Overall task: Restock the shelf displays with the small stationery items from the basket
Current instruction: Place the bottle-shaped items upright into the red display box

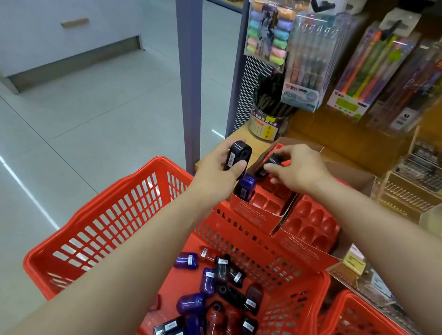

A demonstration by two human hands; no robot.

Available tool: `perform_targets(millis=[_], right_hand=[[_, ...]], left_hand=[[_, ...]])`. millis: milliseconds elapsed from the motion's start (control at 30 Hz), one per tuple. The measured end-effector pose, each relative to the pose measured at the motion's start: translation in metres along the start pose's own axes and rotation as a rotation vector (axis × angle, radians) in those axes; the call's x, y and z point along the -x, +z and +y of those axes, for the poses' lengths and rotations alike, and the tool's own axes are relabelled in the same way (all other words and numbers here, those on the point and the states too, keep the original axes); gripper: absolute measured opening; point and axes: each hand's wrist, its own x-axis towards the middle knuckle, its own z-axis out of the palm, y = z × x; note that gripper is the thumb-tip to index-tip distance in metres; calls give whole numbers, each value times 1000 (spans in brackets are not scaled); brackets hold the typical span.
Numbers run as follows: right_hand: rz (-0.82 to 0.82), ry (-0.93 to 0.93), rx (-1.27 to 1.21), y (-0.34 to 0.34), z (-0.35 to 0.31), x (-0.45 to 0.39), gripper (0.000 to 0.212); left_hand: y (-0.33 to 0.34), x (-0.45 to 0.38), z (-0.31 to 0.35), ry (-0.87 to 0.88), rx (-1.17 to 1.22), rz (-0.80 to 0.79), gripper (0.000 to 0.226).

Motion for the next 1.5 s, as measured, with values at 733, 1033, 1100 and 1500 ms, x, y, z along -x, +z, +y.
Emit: perform_targets(millis=[733, 1033, 1100, 1500], right_hand=[[82, -115, 97, 18, -2, 10, 33], [18, -184, -152, -37, -10, 35, 43], [88, -180, -56, -37, -8, 34, 38], [67, -32, 60, -17, 18, 14, 38]], left_hand=[[10, 0, -4, 38, -104, 142, 31], [31, 1, 9, 212, -153, 153, 29], [36, 4, 10, 237, -179, 111, 33], [6, -1, -15, 76, -612, 14, 28]])
